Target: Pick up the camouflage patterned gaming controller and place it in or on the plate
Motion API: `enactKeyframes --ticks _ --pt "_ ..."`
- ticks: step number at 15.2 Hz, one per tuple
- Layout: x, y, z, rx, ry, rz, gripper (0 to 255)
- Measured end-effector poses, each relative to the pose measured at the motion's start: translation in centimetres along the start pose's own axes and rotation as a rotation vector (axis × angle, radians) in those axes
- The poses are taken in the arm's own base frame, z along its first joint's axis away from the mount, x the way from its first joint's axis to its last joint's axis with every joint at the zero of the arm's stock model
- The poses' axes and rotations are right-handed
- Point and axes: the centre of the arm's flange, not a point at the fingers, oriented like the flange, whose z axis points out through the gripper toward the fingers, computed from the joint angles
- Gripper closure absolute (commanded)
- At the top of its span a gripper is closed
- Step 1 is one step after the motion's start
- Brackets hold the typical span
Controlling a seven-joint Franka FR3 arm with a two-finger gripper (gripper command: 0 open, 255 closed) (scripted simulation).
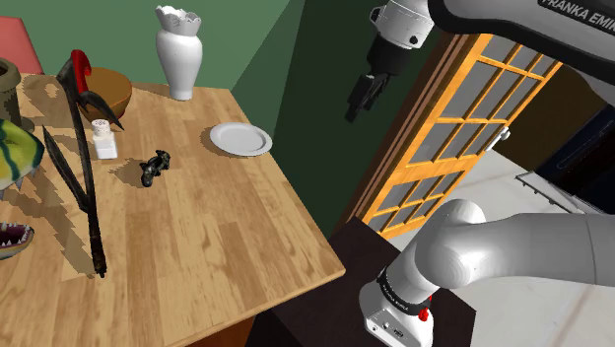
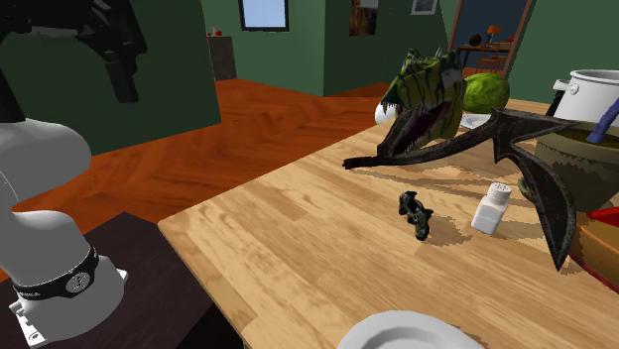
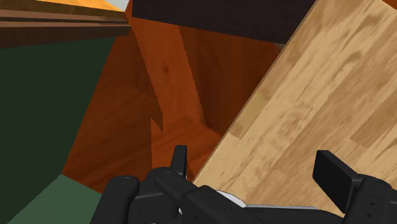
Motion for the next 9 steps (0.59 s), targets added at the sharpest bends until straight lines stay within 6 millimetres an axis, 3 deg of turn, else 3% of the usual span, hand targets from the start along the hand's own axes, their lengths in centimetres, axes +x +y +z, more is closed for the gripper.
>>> enactKeyframes --ticks 3,9 --pt "1.0 -1.2 0.6 0.001 -0.007 0.008 0" --pt "6.4 -6.2 3.3 0.005 -0.041 0.048 0"
